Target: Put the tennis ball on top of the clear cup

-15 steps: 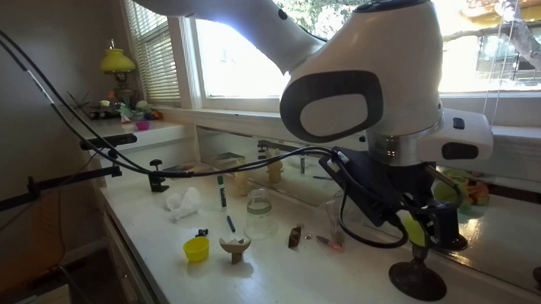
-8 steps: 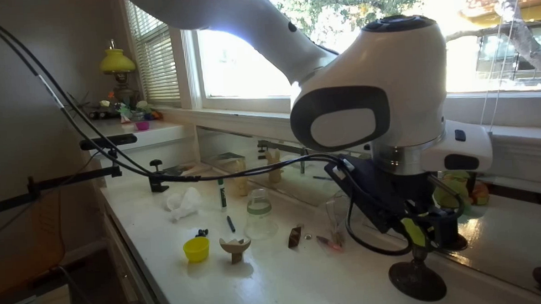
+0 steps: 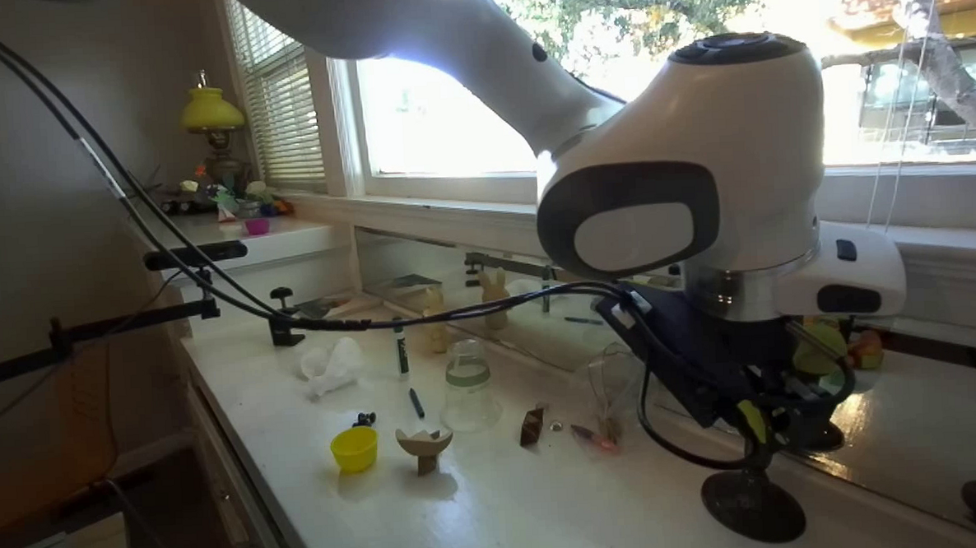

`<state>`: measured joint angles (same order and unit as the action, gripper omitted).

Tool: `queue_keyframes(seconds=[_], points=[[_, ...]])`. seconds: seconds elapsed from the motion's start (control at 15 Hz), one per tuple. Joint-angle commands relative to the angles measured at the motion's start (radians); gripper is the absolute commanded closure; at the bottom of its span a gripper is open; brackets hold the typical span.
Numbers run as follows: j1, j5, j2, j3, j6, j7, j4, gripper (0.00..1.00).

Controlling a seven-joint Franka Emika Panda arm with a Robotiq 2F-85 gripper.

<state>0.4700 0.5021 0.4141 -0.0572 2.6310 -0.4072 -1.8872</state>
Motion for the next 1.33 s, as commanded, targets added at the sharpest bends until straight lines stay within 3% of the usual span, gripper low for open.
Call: queue_keyframes(seconds=[0.0,0.87,1.27], points=[[0.028,0.028,0.019,0.023,-0.012,-0.033,0.033,0.61],[0.028,0.011,-0.001,0.024,-0.006,-0.031,0.026,0.62],[-0.005,-0.039,-0.104,-0.006,-0.041,0.009,-0.040,0.62]])
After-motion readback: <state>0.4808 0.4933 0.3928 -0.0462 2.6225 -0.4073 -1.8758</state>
